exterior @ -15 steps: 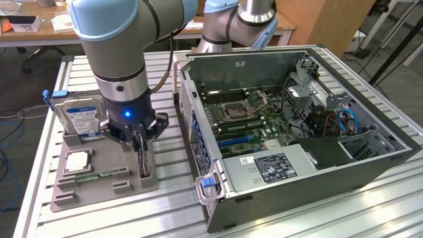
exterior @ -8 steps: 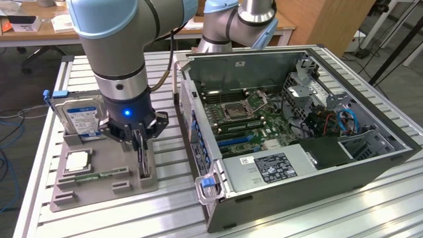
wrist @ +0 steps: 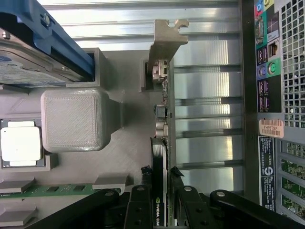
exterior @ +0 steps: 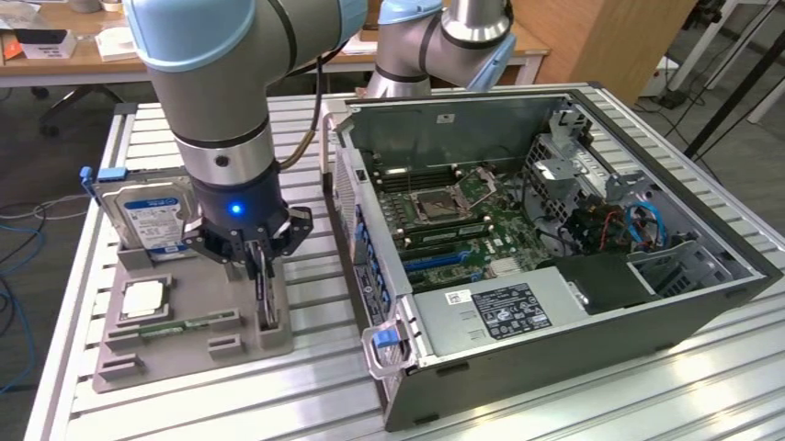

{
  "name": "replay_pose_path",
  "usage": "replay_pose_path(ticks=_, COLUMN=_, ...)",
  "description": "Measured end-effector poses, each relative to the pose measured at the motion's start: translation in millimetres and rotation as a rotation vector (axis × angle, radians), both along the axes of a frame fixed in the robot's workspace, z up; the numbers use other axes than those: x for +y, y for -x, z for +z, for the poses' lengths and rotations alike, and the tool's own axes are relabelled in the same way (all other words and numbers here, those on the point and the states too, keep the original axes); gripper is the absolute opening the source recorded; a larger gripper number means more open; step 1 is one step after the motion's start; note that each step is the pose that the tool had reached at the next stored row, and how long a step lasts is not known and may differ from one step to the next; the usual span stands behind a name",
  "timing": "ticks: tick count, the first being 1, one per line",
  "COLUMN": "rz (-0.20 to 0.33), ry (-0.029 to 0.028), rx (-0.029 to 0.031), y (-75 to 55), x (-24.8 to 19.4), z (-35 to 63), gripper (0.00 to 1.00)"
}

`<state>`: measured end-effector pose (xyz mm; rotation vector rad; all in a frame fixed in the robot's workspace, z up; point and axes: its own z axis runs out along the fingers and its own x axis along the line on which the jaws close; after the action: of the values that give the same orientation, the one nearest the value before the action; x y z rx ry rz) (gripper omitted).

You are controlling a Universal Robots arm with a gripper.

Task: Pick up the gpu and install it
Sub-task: 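Pick up the gpu and move the gpu toward the slot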

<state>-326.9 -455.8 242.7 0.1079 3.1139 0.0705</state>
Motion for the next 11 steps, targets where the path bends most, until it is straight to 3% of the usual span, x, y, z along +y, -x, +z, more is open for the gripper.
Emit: replay_pose_path(ticks=11, rz=0.000, ry=0.0001, rx=0.0001, y=0.0, x=0.0, z=2.9, gripper=0.26)
